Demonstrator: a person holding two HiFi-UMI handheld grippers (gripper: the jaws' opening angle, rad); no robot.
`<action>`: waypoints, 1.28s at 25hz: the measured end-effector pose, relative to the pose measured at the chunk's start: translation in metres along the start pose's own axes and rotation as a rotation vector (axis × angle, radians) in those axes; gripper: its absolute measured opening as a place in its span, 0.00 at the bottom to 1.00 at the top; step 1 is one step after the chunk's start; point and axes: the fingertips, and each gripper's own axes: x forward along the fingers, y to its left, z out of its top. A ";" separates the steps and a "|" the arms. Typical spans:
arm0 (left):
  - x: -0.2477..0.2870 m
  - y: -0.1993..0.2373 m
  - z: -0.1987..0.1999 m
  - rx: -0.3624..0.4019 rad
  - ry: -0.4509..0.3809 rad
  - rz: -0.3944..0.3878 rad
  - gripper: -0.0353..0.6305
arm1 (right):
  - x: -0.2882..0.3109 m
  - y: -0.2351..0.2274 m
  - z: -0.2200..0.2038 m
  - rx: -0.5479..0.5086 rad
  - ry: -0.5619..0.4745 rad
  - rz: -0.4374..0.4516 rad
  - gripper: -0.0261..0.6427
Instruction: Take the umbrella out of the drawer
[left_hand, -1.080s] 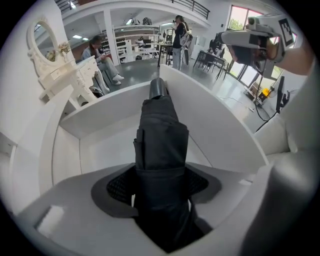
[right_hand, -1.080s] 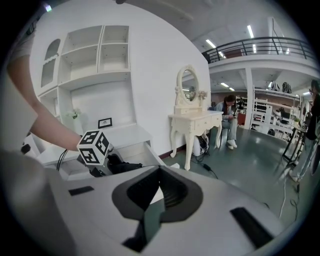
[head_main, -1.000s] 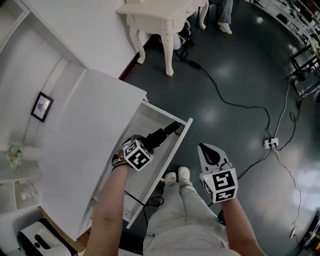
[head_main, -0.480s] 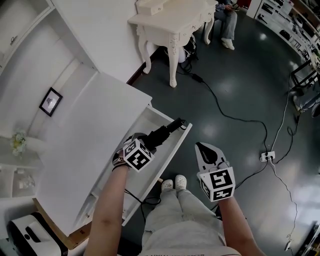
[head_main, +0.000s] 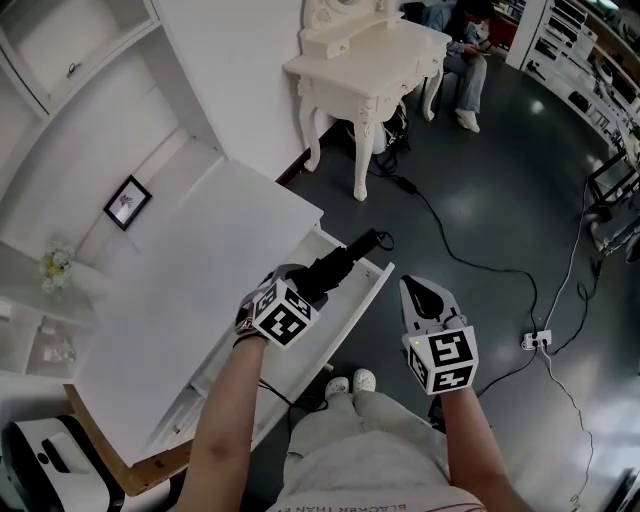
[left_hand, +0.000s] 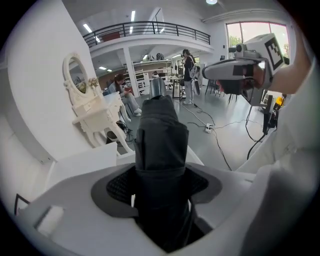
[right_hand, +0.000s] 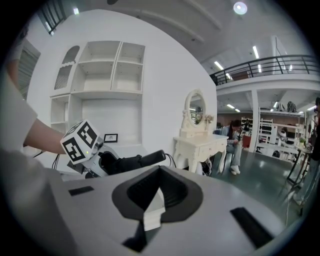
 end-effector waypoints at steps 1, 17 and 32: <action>-0.004 0.001 0.004 0.001 -0.013 0.006 0.47 | 0.000 0.000 0.004 -0.006 -0.007 -0.002 0.05; -0.103 0.040 0.075 -0.094 -0.337 0.200 0.47 | 0.006 0.009 0.068 -0.076 -0.118 0.038 0.05; -0.208 0.070 0.090 -0.255 -0.654 0.452 0.47 | -0.004 0.024 0.121 -0.098 -0.249 0.063 0.05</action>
